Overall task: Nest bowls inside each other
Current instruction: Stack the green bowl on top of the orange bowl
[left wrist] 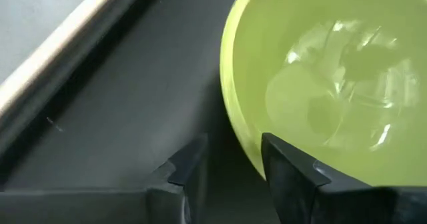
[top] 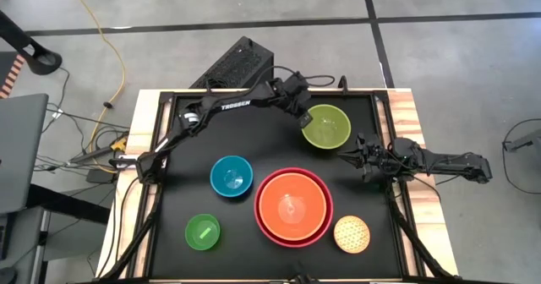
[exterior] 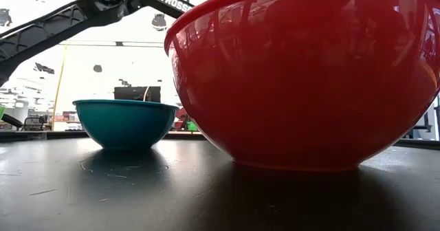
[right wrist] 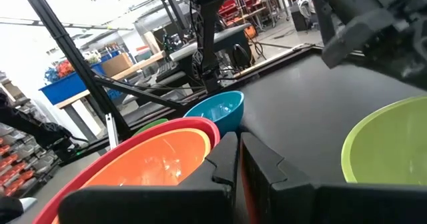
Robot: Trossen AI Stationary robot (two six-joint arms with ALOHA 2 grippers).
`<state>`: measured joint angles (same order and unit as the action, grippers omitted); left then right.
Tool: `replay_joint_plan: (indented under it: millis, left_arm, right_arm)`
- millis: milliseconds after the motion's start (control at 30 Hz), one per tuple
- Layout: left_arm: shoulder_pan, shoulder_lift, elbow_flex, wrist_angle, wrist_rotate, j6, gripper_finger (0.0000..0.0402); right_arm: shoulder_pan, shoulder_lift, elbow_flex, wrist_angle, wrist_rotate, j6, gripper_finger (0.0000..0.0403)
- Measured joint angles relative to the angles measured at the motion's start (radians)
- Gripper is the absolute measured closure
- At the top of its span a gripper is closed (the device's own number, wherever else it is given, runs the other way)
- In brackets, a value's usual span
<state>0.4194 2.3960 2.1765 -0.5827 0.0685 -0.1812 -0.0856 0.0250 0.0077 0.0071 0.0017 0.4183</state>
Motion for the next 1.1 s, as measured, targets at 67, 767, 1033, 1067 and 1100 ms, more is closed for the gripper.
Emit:
replay_joint_plan:
  millis: [67,767,1033,1067,1100]
  left_arm:
    - [0.0,-0.001,-0.002,0.015,-0.002,-0.004,0.025]
    - [-0.001,-0.003,-0.004,-0.023,0.03,0.01,0.0175]
    - [-0.007,0.014,-0.004,-0.046,0.072,-0.029,0.0175]
    - [-0.008,0.021,-0.004,-0.046,0.073,-0.038,0.0175]
    - [-0.012,0.032,-0.004,-0.033,0.068,-0.045,0.0175]
  right_arm:
    - [0.0,0.0,0.0,0.0,0.0,0.0,0.0365]
    - [0.0,0.0,0.0,0.0,0.0,0.0,0.0365]
    - [0.0,0.0,0.0,0.0,0.0,0.0,0.0365]
    - [0.0,0.0,0.0,0.0,0.001,0.0,0.0365]
    - [0.0,0.0,0.0,0.0,0.001,0.0,0.0365]
